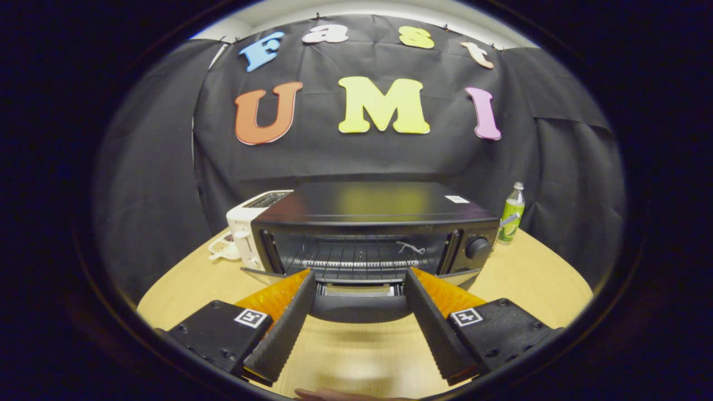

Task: Open the toaster oven, put the food inside, and close the toaster oven door.

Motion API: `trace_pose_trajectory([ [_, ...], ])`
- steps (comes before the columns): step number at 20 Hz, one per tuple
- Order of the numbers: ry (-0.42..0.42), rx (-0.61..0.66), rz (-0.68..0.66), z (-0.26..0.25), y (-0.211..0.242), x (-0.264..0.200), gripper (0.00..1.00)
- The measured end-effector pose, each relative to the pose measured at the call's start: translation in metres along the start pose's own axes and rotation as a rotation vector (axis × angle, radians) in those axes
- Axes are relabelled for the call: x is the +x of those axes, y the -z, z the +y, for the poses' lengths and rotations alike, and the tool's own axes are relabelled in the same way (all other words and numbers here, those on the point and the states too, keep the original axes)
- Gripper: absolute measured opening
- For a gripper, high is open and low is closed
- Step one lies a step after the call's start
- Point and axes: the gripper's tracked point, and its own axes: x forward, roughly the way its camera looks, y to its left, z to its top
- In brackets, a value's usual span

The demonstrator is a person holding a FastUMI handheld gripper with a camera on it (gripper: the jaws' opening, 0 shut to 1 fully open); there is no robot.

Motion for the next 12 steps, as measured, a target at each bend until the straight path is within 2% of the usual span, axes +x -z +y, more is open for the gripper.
trace_pose_trajectory([
  [4, 0.032, -0.045, 0.071, -0.001, 0.021, -0.013, 1.00],
  [12, 0.040, -0.029, 0.251, 0.002, 0.056, -0.021, 1.00],
])
